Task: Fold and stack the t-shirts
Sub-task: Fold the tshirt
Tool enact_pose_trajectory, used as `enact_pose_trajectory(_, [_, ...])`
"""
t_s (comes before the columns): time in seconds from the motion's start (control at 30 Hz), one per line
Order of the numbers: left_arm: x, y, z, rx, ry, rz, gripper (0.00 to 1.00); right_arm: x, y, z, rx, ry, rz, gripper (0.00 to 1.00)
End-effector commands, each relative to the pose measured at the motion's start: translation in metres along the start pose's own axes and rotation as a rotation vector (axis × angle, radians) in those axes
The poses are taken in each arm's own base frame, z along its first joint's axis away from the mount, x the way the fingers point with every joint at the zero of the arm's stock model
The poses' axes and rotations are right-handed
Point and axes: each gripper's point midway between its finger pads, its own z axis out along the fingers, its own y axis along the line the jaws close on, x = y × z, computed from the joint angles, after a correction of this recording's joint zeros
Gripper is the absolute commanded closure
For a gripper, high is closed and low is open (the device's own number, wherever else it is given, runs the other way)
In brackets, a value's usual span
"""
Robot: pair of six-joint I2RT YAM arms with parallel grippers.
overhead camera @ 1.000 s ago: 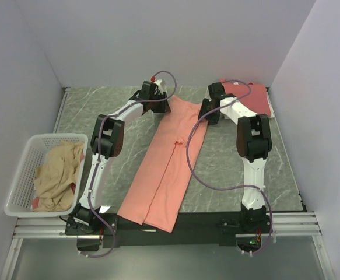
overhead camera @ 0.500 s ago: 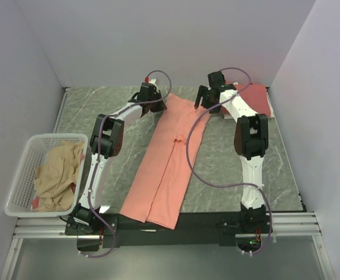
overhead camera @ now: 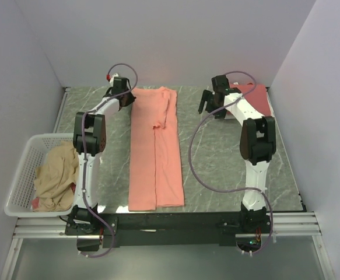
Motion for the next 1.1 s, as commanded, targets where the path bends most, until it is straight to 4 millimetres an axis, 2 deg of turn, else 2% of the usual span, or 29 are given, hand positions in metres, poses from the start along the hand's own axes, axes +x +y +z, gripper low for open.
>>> enact_pose_trajectory(0.0, [-0.033,-0.024,-0.003,0.011,-0.072,-0.037,0.95,-0.013,0.013,-0.04,-0.051,-0.094,-0.004,0.14])
enact_pose_trajectory(0.03, [-0.03,-0.023,0.001,0.014,-0.061,-0.035,0.9,-0.014,0.017,-0.05,-0.064,-0.111,-0.003,0.14])
enact_pose_trajectory(0.07, [-0.038,-0.03,-0.001,0.031,-0.071,-0.032,0.83,-0.007,0.02,-0.052,-0.073,-0.105,-0.008,0.14])
enact_pose_trajectory(0.1, [-0.041,-0.032,-0.004,0.038,-0.074,-0.029,0.68,0.006,0.019,-0.049,-0.074,-0.087,-0.012,0.14])
enact_pose_trajectory(0.17, [-0.054,-0.039,-0.017,0.058,-0.103,-0.013,0.53,0.011,0.023,-0.063,-0.092,-0.104,-0.006,0.14])
enact_pose_trajectory(0.2, [-0.062,-0.039,-0.023,0.054,-0.122,-0.011,0.44,0.027,0.022,-0.06,-0.093,-0.087,-0.009,0.14])
enact_pose_trajectory(0.23, [-0.078,-0.048,-0.04,0.074,-0.154,-0.004,0.4,0.028,0.024,-0.071,-0.109,-0.107,-0.001,0.16])
enact_pose_trajectory(0.27, [-0.082,-0.044,-0.047,0.062,-0.163,-0.006,0.33,0.033,0.026,-0.074,-0.119,-0.106,0.021,0.16])
enact_pose_trajectory(0.3, [-0.092,-0.041,-0.054,0.049,-0.186,-0.011,0.3,0.047,0.025,-0.071,-0.124,-0.093,0.022,0.16])
enact_pose_trajectory(0.33, [-0.105,-0.049,-0.072,0.064,-0.21,-0.013,0.29,0.048,0.026,-0.082,-0.14,-0.113,0.031,0.17])
enact_pose_trajectory(0.4, [-0.11,-0.042,-0.087,0.033,-0.208,-0.018,0.28,0.063,0.021,-0.086,-0.122,-0.117,0.051,0.19])
enact_pose_trajectory(0.43, [-0.125,-0.048,-0.109,0.037,-0.249,-0.019,0.29,0.065,0.03,-0.101,-0.148,-0.144,0.041,0.21])
enact_pose_trajectory(0.47, [-0.118,-0.038,-0.114,0.01,-0.236,-0.019,0.29,0.069,0.03,-0.107,-0.133,-0.165,0.039,0.22])
enact_pose_trajectory(0.5, [-0.116,-0.034,-0.124,-0.006,-0.232,-0.026,0.3,0.075,0.017,-0.11,-0.059,-0.197,0.037,0.23])
enact_pose_trajectory(0.53, [-0.128,-0.037,-0.149,-0.009,-0.268,-0.055,0.3,0.08,0.029,-0.132,-0.071,-0.247,0.009,0.25])
enact_pose_trajectory(0.6, [-0.107,-0.016,-0.164,-0.072,-0.222,-0.074,0.31,0.094,0.02,-0.146,-0.019,-0.302,0.007,0.25])
enact_pose_trajectory(0.63, [-0.114,-0.022,-0.19,-0.051,-0.248,-0.114,0.32,0.092,0.02,-0.168,-0.035,-0.368,0.024,0.26])
enact_pose_trajectory(0.67, [-0.087,-0.006,-0.192,-0.075,-0.191,-0.116,0.33,0.1,0.024,-0.174,-0.073,-0.375,0.034,0.27])
enact_pose_trajectory(0.7, [-0.075,-0.001,-0.202,-0.08,-0.176,-0.125,0.33,0.115,0.02,-0.172,-0.1,-0.363,0.041,0.28])
enact_pose_trajectory(0.73, [-0.078,-0.009,-0.231,-0.039,-0.202,-0.148,0.33,0.119,0.026,-0.19,-0.188,-0.376,0.054,0.29])
enact_pose_trajectory(0.77, [-0.044,0.011,-0.232,-0.069,-0.14,-0.145,0.34,0.136,0.021,-0.185,-0.212,-0.347,0.057,0.28])
enact_pose_trajectory(0.8, [-0.029,0.012,-0.243,-0.059,-0.12,-0.145,0.35,0.141,0.025,-0.19,-0.255,-0.351,0.059,0.29])
enact_pose_trajectory(0.83, [-0.024,0.012,-0.267,-0.041,-0.127,-0.171,0.35,0.145,0.026,-0.2,-0.302,-0.362,0.066,0.3])
enact_pose_trajectory(0.87, [0.006,0.031,-0.27,-0.078,-0.075,-0.168,0.34,0.162,0.028,-0.198,-0.336,-0.32,0.052,0.3])
enact_pose_trajectory(0.9, [0.021,0.034,-0.279,-0.069,-0.053,-0.168,0.35,0.17,0.031,-0.2,-0.36,-0.299,0.045,0.3])
enact_pose_trajectory(0.93, [0.025,0.033,-0.301,-0.035,-0.061,-0.187,0.35,0.178,0.034,-0.203,-0.386,-0.286,0.036,0.32])
enact_pose_trajectory(0.97, [0.052,0.052,-0.304,-0.068,-0.014,-0.177,0.29,0.191,0.034,-0.2,-0.391,-0.253,0.042,0.33])
enact_pose_trajectory(1.03, [0.068,0.056,-0.329,-0.045,-0.008,-0.182,0.21,0.214,0.041,-0.201,-0.419,-0.199,0.021,0.34])
enact_pose_trajectory(1.07, [0.094,0.074,-0.332,-0.081,0.039,-0.168,0.19,0.223,0.041,-0.198,-0.418,-0.178,0.036,0.34])
